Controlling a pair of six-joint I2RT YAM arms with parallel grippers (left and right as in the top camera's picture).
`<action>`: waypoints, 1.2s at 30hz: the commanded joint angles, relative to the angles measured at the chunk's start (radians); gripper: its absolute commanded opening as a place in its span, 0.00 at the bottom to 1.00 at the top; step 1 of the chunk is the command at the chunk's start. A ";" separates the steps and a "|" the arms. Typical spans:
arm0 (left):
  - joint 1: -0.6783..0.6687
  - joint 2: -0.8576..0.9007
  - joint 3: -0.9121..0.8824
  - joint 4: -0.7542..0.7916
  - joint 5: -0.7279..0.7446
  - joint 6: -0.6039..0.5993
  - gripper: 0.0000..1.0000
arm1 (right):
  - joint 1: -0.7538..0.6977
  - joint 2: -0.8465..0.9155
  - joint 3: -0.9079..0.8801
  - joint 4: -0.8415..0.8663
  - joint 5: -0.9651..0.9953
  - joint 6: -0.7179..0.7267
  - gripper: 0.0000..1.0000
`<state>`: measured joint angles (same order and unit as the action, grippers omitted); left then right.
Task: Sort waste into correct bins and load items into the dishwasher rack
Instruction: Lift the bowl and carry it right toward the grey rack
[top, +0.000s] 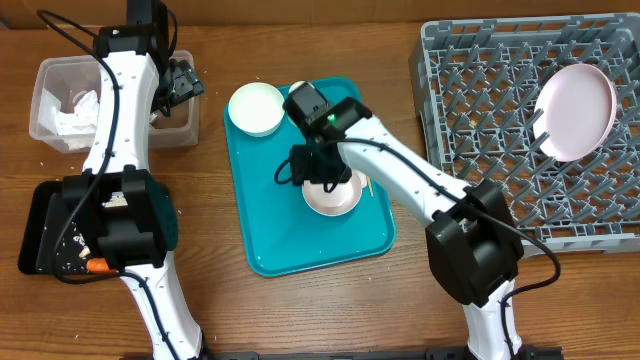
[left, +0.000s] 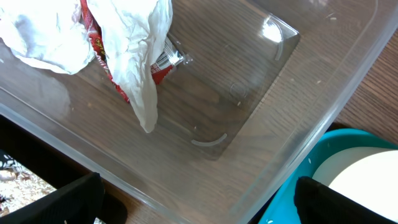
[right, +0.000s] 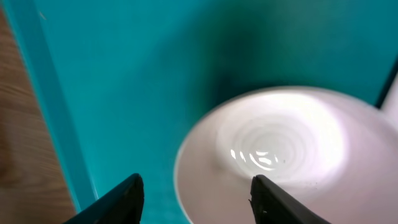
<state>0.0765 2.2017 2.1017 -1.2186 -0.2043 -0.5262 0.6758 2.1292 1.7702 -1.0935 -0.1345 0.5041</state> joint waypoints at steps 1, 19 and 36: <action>0.002 -0.006 0.022 0.000 0.004 -0.024 1.00 | 0.005 -0.025 -0.056 0.016 -0.026 0.032 0.52; 0.002 -0.006 0.022 0.000 0.003 -0.024 1.00 | 0.055 -0.025 -0.114 0.049 -0.032 0.051 0.04; 0.002 -0.006 0.022 0.000 0.003 -0.024 1.00 | -0.193 -0.301 0.096 -0.170 -0.095 -0.071 0.04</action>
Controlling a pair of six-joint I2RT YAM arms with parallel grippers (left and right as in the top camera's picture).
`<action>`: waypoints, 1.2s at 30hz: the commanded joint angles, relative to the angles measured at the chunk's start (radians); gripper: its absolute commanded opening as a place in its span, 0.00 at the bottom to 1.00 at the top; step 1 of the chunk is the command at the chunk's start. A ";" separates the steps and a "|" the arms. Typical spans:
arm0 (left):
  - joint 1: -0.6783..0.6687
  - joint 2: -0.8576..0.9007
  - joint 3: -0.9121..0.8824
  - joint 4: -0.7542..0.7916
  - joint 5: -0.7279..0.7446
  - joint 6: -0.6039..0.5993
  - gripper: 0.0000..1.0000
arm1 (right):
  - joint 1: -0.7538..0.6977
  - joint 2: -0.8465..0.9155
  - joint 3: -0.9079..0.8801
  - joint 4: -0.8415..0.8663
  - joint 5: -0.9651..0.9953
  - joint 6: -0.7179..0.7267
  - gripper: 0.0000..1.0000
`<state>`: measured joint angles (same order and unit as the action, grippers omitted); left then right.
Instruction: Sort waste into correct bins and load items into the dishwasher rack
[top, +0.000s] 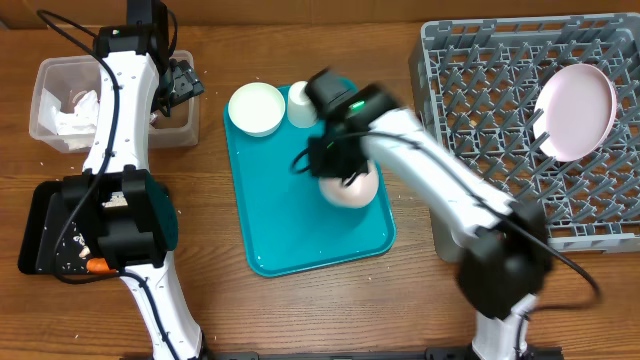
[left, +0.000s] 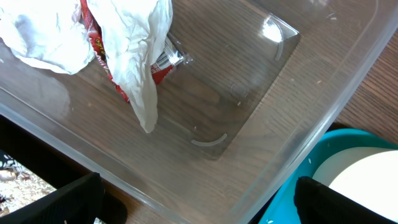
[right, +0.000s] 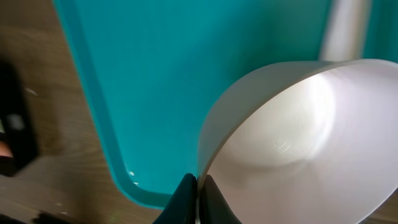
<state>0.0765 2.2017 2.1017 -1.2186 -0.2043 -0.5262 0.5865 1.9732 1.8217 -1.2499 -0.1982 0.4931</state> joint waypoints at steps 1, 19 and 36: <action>0.002 -0.006 0.022 0.000 0.004 -0.024 1.00 | -0.158 -0.180 0.044 -0.022 -0.061 -0.085 0.04; 0.002 -0.006 0.022 0.000 0.003 -0.024 1.00 | -0.891 -0.292 -0.185 -0.180 -0.735 -0.648 0.04; 0.002 -0.006 0.022 0.000 0.003 -0.024 1.00 | -1.212 -0.290 -0.395 -0.033 -0.741 -0.647 0.04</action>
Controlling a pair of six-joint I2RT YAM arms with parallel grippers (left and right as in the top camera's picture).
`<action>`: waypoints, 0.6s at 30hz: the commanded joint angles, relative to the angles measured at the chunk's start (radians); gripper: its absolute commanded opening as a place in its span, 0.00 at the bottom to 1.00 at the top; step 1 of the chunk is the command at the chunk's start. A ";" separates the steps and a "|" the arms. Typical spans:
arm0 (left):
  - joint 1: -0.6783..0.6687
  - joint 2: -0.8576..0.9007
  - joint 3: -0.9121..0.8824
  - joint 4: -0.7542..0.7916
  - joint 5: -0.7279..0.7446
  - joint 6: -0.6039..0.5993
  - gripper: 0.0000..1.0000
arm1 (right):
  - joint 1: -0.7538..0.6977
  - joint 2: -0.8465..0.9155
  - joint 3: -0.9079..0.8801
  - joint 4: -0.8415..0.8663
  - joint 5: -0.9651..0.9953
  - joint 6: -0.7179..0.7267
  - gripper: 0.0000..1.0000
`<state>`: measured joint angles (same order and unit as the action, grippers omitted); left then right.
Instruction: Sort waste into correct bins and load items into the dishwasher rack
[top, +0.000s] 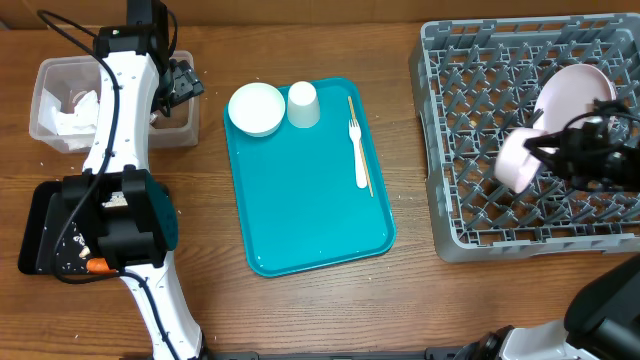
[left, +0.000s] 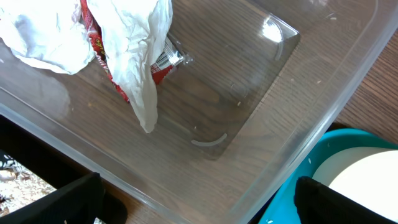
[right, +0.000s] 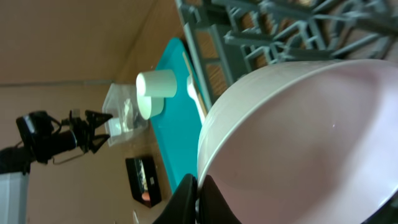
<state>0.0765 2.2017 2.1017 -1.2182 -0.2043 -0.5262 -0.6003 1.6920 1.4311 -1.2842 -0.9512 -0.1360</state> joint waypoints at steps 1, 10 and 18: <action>0.002 -0.006 0.022 0.000 0.003 -0.024 1.00 | -0.030 -0.008 -0.005 0.001 0.020 -0.019 0.04; 0.002 -0.006 0.022 0.000 0.004 -0.024 1.00 | -0.030 -0.006 -0.005 0.008 0.005 -0.018 0.04; 0.002 -0.006 0.022 0.000 0.003 -0.024 1.00 | -0.014 0.003 -0.011 -0.023 -0.042 -0.067 0.04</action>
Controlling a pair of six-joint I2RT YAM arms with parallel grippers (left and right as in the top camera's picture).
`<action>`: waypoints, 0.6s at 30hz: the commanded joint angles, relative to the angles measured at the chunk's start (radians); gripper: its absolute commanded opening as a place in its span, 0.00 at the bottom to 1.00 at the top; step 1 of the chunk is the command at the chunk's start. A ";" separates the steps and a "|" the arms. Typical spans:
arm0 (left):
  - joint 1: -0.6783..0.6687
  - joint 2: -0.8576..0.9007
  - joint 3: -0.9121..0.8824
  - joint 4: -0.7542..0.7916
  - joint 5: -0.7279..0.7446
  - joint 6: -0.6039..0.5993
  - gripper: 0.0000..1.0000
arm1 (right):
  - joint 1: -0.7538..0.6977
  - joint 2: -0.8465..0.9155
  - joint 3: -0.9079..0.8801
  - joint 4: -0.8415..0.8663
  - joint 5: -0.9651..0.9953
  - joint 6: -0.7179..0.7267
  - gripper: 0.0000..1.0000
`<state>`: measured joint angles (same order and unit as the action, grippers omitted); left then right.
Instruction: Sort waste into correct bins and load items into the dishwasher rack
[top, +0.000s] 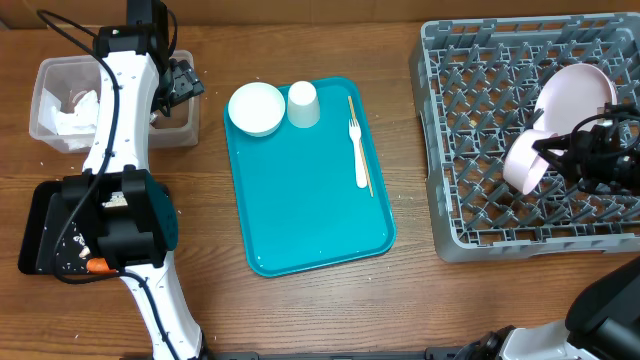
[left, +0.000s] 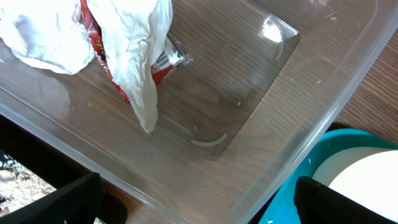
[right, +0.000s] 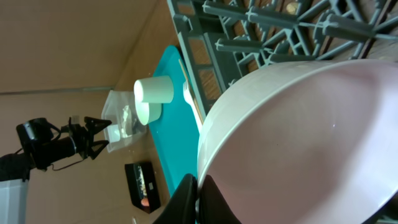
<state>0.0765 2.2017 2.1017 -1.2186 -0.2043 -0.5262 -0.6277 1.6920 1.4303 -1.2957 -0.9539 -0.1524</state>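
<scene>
My right gripper (top: 551, 160) is shut on the rim of a pink bowl (top: 524, 165), held on edge over the grey dishwasher rack (top: 470, 120), just below a pink plate (top: 572, 94) standing in it. In the right wrist view the bowl (right: 298, 143) fills the frame, its rim pinched by the gripper (right: 198, 198). My left gripper (left: 199, 199) hangs open over the clear plastic bin (left: 249, 93), which holds crumpled white paper (left: 134, 37) and a red wrapper (left: 102, 56). On the teal tray (top: 300, 200) lie a white bowl (top: 255, 108), a white cup (top: 303, 104) and a fork (top: 357, 155).
A black bin (top: 50, 235) with scraps sits at the left front beside the left arm's base. A thin wooden stick (top: 360, 145) lies next to the fork. The rack's tines (right: 267, 37) stand close behind the held bowl.
The right gripper, still shut on the pink bowl, has shifted slightly right and nearer the pink plate. The left arm has not moved.
My right gripper stood open over the pink bowl on the tray. Then it was shut on the bowl's rim and held it tilted above the tray. Later it held the bowl over the rack, where it still is. The left gripper stayed open above the clear bin.
</scene>
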 joint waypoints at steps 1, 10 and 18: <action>0.002 -0.006 0.022 0.000 0.003 -0.024 1.00 | 0.018 0.005 -0.019 -0.018 -0.039 -0.067 0.04; 0.002 -0.006 0.022 0.000 0.003 -0.024 1.00 | 0.023 0.005 -0.140 0.063 -0.034 -0.075 0.04; 0.002 -0.006 0.022 0.001 0.004 -0.024 1.00 | -0.002 0.004 -0.019 0.020 0.148 0.109 0.04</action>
<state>0.0765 2.2017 2.1017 -1.2182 -0.2043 -0.5262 -0.6106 1.6920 1.3434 -1.2388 -0.9695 -0.1486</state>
